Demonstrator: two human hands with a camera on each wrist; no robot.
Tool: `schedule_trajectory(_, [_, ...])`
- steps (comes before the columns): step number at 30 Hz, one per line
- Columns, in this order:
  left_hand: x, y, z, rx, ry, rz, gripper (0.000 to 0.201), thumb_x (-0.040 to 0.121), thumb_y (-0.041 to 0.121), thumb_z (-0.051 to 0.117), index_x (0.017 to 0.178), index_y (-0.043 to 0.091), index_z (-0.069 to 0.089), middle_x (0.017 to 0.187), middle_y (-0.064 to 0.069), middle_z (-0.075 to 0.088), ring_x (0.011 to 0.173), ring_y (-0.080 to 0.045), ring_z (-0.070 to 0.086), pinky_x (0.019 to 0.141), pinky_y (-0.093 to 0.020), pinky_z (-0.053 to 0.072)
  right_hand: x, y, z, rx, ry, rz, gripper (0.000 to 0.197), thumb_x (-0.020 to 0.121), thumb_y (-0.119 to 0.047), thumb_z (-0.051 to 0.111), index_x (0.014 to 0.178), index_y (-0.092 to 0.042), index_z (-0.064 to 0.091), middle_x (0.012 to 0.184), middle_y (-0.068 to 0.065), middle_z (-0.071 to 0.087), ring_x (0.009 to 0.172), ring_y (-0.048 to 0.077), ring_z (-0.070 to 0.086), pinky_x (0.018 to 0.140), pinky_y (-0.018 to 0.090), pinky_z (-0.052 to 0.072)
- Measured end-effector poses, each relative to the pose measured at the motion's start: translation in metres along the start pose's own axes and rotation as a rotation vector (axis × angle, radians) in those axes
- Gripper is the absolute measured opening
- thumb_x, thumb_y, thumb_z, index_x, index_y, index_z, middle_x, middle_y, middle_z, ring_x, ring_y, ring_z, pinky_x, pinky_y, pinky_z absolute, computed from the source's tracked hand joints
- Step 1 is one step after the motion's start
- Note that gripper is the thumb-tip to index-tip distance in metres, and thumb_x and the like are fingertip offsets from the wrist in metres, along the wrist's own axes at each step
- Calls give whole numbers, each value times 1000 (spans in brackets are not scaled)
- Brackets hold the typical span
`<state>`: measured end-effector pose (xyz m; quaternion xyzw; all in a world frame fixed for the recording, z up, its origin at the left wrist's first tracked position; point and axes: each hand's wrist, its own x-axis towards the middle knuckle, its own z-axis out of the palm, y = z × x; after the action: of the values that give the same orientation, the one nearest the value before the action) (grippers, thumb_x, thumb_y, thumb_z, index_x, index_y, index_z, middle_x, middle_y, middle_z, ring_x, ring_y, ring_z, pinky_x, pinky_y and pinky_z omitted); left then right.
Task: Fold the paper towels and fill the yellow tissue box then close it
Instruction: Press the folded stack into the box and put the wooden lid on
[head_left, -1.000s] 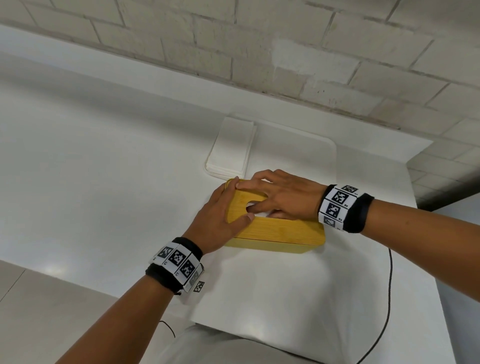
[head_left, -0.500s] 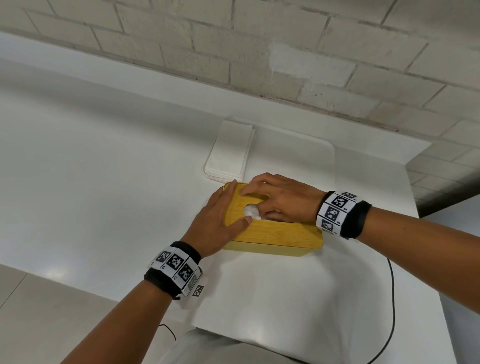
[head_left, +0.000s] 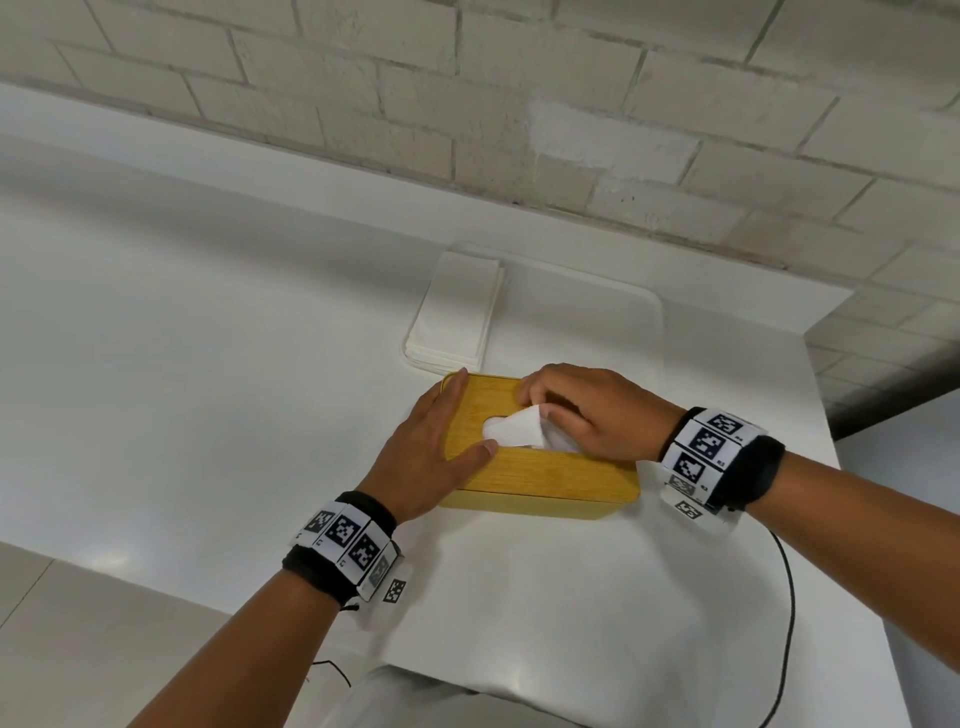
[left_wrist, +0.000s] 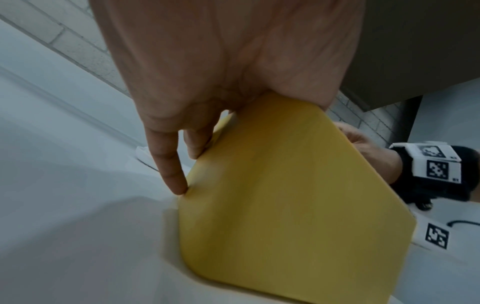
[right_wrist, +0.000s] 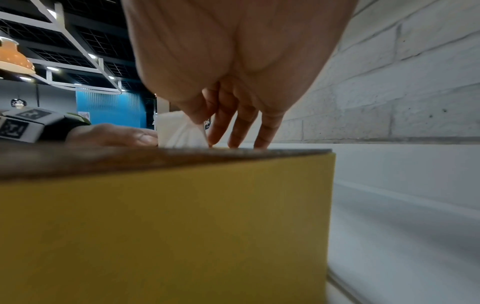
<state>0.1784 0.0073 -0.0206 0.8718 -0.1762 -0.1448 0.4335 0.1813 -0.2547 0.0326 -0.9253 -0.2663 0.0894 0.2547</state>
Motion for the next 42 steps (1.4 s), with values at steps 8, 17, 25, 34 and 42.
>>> schedule_trajectory(8, [0,-1,-1,-16,-8,5,90,90,58,60,162,38,10,167,10,21,151,-10,26,116,-26,27,-8,-5,11,187,101,119,11,106,-20,48,100,-29,48,124,-13,67,132,-2,53,104,37,50])
schedule_trajectory(17, [-8,-5,-6,-301,-51,-52,108,75,74,67,157,55,0,154,35,35,138,4,44,110,-26,44,-36,-2,16,310,356,234,19,102,-22,57,121,-25,53,132,-15,61,126,4,56,105,36,49])
schedule_trajectory(25, [-19,-9,-20,-188,-255,18,126,63,62,88,141,73,-10,142,53,32,135,17,39,100,-13,47,-120,-8,57,554,572,469,63,86,-58,69,142,-42,43,148,-17,48,137,2,46,110,39,47])
schedule_trajectory(34, [9,53,56,75,-489,221,131,76,70,74,153,43,-29,158,25,27,141,2,36,111,-20,39,-208,-16,102,428,846,702,87,73,-62,79,148,-49,37,156,-23,35,144,-1,34,117,43,39])
schedule_trajectory(42, [35,114,155,240,-531,317,100,90,79,40,156,42,-25,170,10,16,140,-22,48,109,-41,46,-275,-5,96,322,1165,907,69,72,-59,71,135,-43,47,149,-6,35,139,15,40,110,52,44])
